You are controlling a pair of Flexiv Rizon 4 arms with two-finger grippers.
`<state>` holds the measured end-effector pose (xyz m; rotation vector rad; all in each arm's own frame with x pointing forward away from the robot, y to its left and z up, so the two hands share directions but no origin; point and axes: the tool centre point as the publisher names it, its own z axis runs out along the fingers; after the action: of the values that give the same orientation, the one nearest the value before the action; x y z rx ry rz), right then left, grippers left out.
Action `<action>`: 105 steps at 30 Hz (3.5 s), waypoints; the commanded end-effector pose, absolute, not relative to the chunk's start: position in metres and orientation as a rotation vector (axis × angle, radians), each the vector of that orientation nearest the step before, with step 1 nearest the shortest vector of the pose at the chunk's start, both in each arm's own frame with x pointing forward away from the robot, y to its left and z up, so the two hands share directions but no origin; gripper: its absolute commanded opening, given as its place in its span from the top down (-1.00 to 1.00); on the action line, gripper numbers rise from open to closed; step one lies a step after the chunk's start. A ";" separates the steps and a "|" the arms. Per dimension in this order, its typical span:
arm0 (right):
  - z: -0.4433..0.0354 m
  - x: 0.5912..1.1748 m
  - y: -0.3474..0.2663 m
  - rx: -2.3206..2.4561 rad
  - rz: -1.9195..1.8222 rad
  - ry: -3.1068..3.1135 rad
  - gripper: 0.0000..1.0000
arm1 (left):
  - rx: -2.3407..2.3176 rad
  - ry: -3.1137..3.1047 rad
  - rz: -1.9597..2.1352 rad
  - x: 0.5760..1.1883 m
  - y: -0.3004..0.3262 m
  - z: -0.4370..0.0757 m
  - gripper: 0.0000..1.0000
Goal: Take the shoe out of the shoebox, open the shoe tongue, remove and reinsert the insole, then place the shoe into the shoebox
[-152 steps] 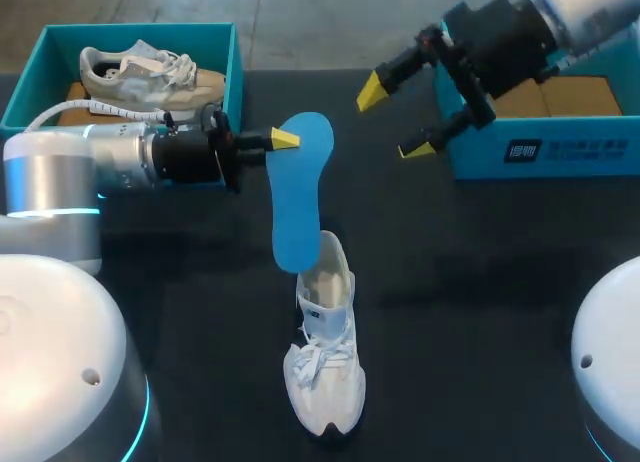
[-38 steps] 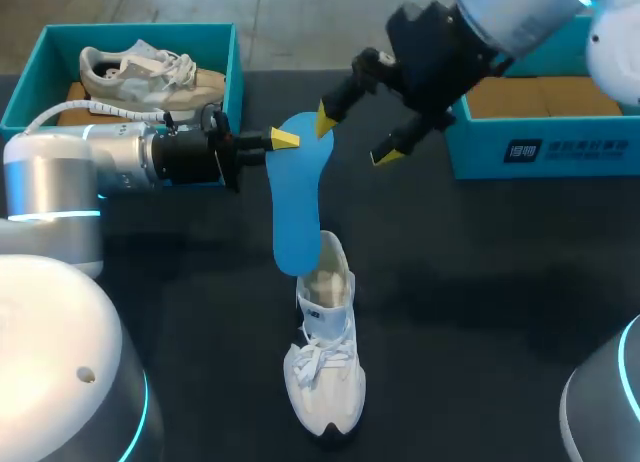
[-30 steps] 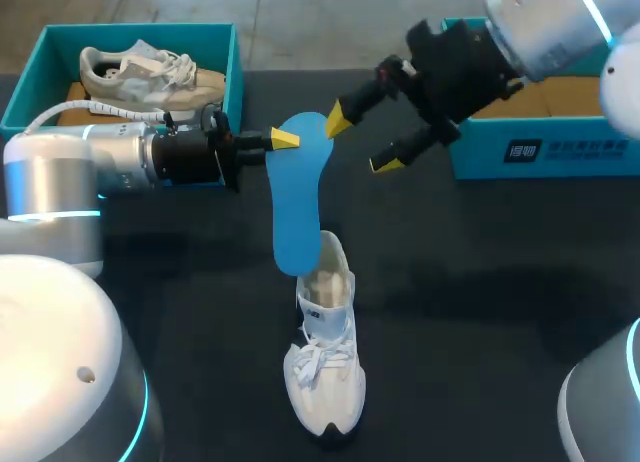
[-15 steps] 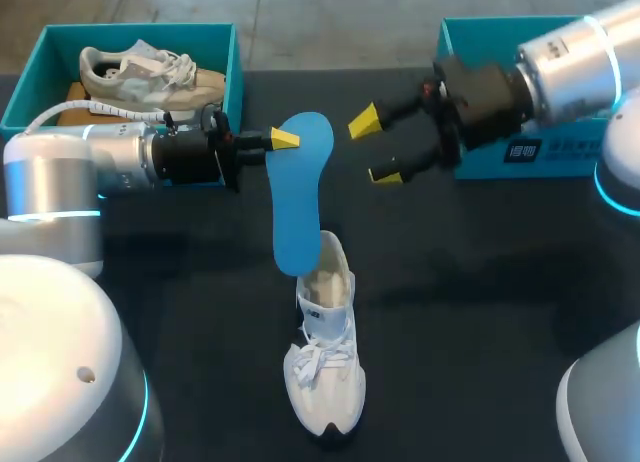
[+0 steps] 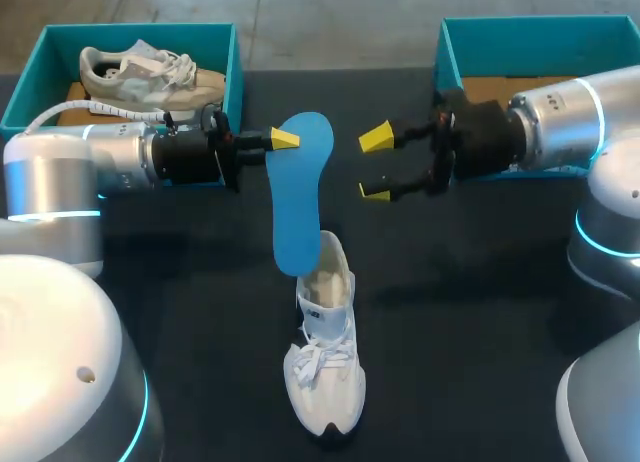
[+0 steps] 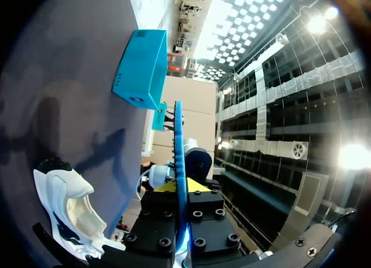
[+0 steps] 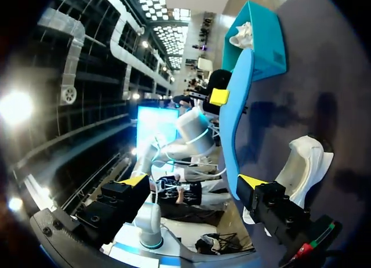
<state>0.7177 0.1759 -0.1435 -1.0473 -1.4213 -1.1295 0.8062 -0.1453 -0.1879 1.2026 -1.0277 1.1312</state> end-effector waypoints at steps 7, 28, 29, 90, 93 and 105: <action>-0.145 0.714 0.182 -1.126 -1.118 -1.453 -1.00 | 1.205 -1.030 1.130 0.806 -0.145 -0.187 1.00; -0.145 0.714 0.182 -1.126 -1.118 -1.453 -1.00 | 1.102 -1.242 1.385 0.808 -0.154 -0.170 1.00; -0.145 0.714 0.182 -1.126 -1.118 -1.453 -1.00 | 1.084 -1.261 1.404 0.808 -0.154 -0.170 1.00; -0.145 0.714 0.182 -1.126 -1.118 -1.453 -1.00 | -0.153 -2.014 2.393 0.800 -0.148 -0.122 1.00; -0.145 0.714 0.182 -1.126 -1.118 -1.453 -1.00 | -0.305 -2.051 2.426 0.803 -0.147 -0.119 1.00; -0.145 0.714 0.182 -1.126 -1.118 -1.453 -1.00 | -0.841 -2.091 2.549 0.804 -0.134 -0.108 1.00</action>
<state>0.7141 0.1804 -0.1436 -1.1251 -1.4540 -1.1163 0.8004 -0.1371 -0.1052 -0.7237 -2.0765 2.5506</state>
